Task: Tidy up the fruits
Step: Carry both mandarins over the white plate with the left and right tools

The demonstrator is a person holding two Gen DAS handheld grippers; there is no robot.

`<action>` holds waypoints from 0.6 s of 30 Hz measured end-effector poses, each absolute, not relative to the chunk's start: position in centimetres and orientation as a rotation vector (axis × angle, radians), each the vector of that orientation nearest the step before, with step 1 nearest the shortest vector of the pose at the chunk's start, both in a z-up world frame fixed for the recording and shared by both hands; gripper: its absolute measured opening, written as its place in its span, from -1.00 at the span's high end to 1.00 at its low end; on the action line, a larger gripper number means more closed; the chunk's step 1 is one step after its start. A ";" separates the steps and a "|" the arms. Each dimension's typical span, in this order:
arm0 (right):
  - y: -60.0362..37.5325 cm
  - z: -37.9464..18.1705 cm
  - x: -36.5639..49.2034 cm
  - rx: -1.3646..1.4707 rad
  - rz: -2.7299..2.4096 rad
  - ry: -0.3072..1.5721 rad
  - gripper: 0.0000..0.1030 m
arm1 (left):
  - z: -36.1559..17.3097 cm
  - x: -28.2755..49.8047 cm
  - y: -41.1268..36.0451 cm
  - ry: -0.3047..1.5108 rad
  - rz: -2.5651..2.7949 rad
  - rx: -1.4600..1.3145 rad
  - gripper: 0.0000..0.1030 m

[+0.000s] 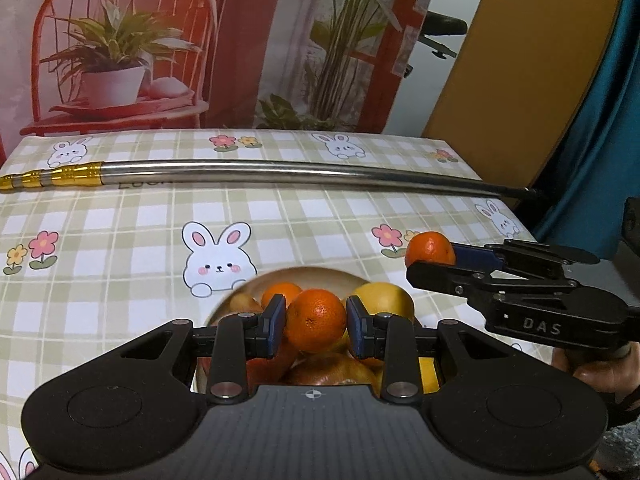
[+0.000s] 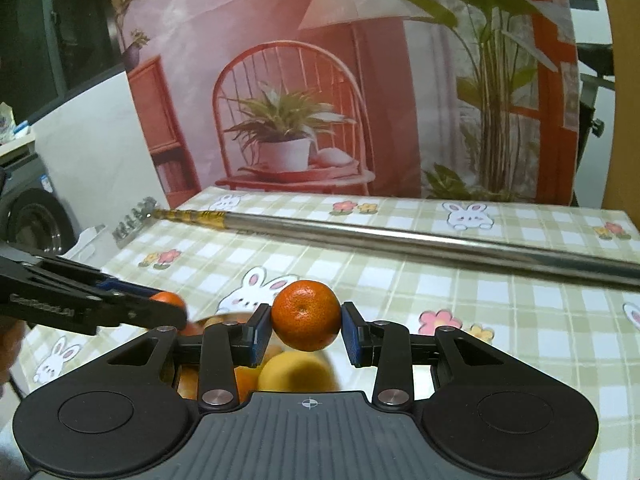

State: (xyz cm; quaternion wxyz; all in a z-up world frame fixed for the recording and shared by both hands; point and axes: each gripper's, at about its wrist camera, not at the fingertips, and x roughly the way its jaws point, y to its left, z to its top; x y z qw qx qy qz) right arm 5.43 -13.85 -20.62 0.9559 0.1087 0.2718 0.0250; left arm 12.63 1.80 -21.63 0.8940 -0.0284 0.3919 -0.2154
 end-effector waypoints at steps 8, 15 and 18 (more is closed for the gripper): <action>-13.0 -20.6 4.0 0.218 0.049 0.562 0.33 | -22.5 13.0 1.0 0.833 -0.471 -0.018 0.33; -13.2 -20.5 3.6 0.220 0.043 0.564 0.33 | -22.8 13.5 0.3 0.840 -0.479 0.026 0.33; -13.3 -20.5 3.6 0.221 0.043 0.565 0.33 | -22.8 13.3 -0.1 0.842 -0.486 0.061 0.32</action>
